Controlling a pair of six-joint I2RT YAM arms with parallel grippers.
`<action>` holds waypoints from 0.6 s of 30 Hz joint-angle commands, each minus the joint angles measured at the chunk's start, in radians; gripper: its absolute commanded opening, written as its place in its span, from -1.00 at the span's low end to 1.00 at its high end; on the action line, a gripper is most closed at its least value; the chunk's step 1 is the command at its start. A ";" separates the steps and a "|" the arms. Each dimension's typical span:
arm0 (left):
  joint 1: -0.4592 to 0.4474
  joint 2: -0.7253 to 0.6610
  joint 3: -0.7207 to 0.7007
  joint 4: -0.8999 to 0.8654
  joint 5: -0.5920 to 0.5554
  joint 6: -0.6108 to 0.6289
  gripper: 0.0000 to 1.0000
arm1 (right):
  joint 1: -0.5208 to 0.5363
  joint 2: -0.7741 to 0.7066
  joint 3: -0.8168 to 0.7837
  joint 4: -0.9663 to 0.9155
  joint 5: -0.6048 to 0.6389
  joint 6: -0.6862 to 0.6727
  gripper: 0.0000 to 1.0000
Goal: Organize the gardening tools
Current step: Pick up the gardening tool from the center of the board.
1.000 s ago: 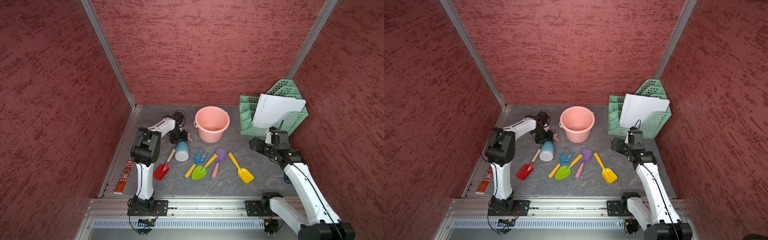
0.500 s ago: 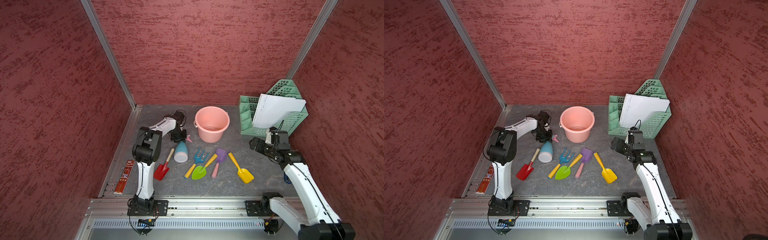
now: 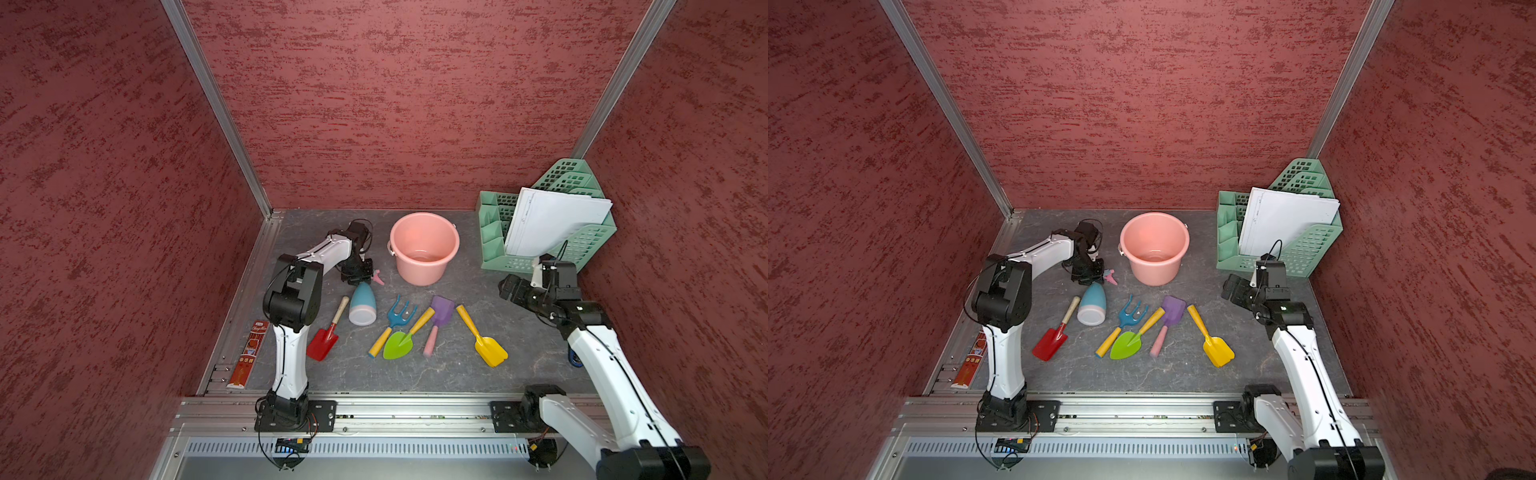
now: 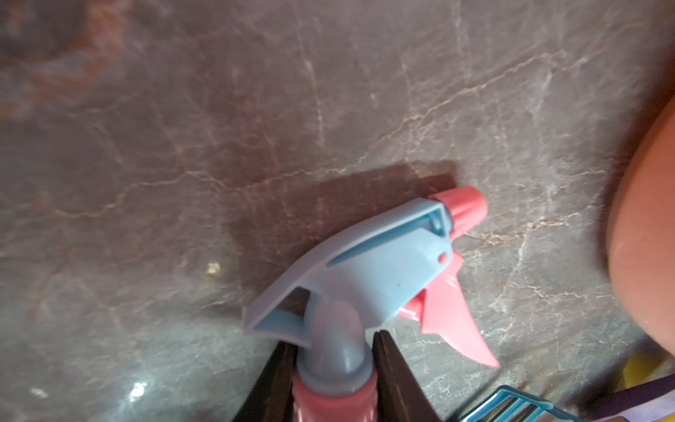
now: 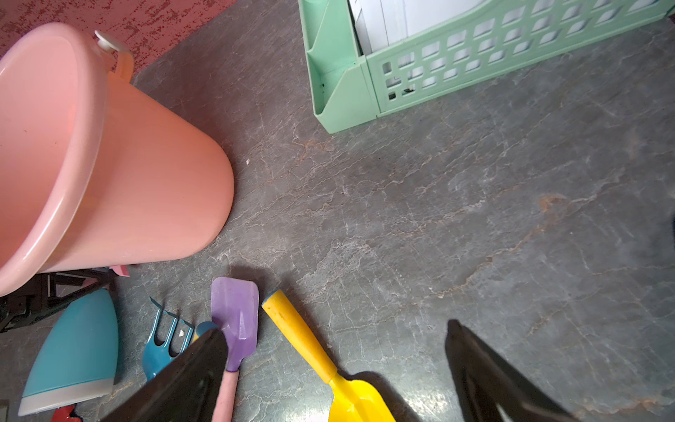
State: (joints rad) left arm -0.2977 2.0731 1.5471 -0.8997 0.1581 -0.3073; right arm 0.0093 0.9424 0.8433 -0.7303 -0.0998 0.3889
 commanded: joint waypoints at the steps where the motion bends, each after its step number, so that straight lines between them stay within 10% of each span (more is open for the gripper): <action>1: 0.000 -0.099 -0.029 0.063 -0.057 -0.012 -1.00 | 0.003 -0.019 -0.010 0.015 0.012 0.014 0.97; 18: 0.000 -0.357 -0.221 0.624 -0.305 0.162 -1.00 | 0.003 -0.091 -0.096 0.140 -0.046 0.069 0.97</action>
State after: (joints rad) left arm -0.2977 1.7355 1.3628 -0.4561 -0.0647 -0.2192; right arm 0.0093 0.8745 0.7662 -0.6556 -0.1265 0.4389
